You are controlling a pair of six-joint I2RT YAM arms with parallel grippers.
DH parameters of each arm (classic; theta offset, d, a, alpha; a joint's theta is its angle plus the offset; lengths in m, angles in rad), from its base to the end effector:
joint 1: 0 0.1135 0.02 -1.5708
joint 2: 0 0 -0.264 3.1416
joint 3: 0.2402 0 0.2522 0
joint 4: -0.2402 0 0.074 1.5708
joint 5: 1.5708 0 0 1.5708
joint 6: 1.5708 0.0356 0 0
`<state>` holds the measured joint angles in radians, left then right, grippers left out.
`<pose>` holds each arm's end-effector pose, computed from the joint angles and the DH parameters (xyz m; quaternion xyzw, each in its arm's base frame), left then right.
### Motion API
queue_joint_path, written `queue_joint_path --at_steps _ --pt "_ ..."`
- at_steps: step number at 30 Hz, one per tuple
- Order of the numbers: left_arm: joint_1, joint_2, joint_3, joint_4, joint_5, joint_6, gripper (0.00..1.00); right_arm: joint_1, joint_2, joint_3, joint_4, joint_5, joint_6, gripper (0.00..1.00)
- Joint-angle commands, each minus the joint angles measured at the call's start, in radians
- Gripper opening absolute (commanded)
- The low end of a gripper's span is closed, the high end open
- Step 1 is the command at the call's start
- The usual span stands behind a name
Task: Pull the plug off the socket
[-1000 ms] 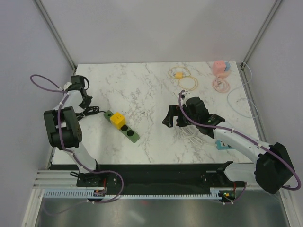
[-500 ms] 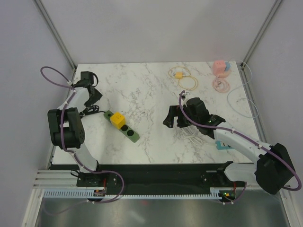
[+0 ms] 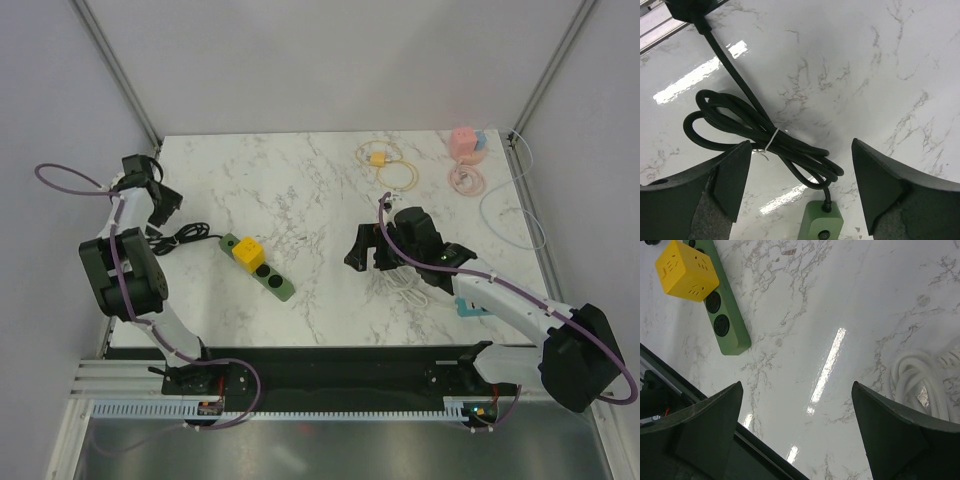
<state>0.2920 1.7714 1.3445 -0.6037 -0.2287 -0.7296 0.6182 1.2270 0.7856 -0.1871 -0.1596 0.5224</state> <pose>0.3581 0.1161 0.2322 -0.4946 0.8204 0.0498 0.2826 0.2138 0.1590 0.2475 -0.0787 0.8855 0.3041 0.3425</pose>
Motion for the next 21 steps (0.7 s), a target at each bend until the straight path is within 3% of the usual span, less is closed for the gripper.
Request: queue_joint_path --at_steps 1,15,18,19,21 --pt "0.041 0.016 -0.03 -0.004 0.072 -0.089 0.88 0.003 0.002 0.02 0.026 -0.005 -0.012 0.98" --pt "0.072 0.189 -0.056 -0.004 0.172 -0.174 0.83 0.003 0.017 0.017 0.049 -0.026 0.004 0.98" --pt "0.07 0.181 -0.062 -0.004 0.166 -0.171 0.75 0.003 0.014 0.014 0.051 -0.023 0.005 0.98" --pt "0.064 0.148 -0.073 -0.002 0.166 -0.172 0.6 0.005 0.015 0.015 0.051 -0.023 0.005 0.98" --pt "0.053 0.135 -0.079 -0.002 0.161 -0.172 0.55 0.003 0.017 0.014 0.051 -0.023 0.005 0.98"
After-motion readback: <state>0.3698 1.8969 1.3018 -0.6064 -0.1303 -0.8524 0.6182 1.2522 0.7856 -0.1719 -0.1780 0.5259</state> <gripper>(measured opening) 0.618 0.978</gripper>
